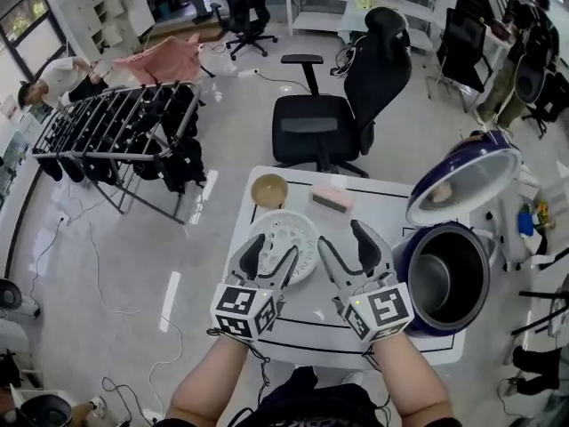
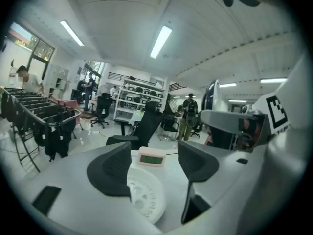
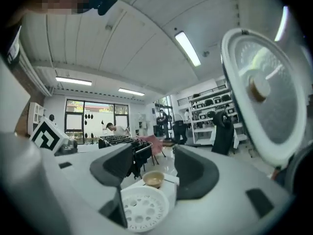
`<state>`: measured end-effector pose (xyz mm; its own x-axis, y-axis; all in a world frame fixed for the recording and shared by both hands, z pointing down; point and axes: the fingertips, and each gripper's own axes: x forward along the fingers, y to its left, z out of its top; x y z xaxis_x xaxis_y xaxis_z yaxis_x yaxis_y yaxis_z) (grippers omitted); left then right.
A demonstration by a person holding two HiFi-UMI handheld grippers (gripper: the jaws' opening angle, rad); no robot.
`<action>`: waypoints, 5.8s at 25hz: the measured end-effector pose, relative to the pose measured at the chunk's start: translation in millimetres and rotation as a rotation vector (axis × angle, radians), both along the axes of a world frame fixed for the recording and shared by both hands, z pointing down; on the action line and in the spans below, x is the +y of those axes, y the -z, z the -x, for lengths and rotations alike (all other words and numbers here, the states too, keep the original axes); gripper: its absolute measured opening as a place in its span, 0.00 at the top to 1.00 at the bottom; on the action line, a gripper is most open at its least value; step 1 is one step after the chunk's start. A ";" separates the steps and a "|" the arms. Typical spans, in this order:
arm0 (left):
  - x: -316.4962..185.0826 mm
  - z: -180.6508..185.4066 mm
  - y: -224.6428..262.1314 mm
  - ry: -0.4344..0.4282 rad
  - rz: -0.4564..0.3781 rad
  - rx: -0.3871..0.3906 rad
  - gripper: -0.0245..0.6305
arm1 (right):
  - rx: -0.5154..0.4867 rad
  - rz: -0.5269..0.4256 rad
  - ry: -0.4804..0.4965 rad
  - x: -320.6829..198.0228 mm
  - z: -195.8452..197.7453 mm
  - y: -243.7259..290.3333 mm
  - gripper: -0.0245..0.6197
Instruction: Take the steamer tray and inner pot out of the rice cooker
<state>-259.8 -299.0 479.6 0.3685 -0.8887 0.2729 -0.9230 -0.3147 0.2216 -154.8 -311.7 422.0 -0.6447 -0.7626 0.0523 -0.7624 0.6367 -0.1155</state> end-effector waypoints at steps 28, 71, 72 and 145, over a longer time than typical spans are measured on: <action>75.1 -291.0 85.6 -0.581 -0.098 0.019 0.43 | 0.226 0.026 -0.625 122.2 -343.5 50.6 0.56; 49.4 -318.1 -14.7 -0.073 0.096 -0.275 0.57 | 0.196 0.358 -0.422 71.6 -399.1 -70.1 0.64; 49.7 -316.8 -14.9 -0.062 0.096 -0.292 0.58 | 0.232 0.351 -0.436 71.9 -399.4 -71.2 0.66; 222.1 4.6 66.5 0.542 -0.045 -0.098 0.81 | -0.049 0.212 -0.008 154.4 -93.0 14.5 0.84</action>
<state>-264.4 -76.9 413.1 -0.1708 -0.9556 0.2399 -0.9711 0.2045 0.1234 -61.8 -157.3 407.4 -0.6448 -0.7428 0.1805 -0.7572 0.5886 -0.2832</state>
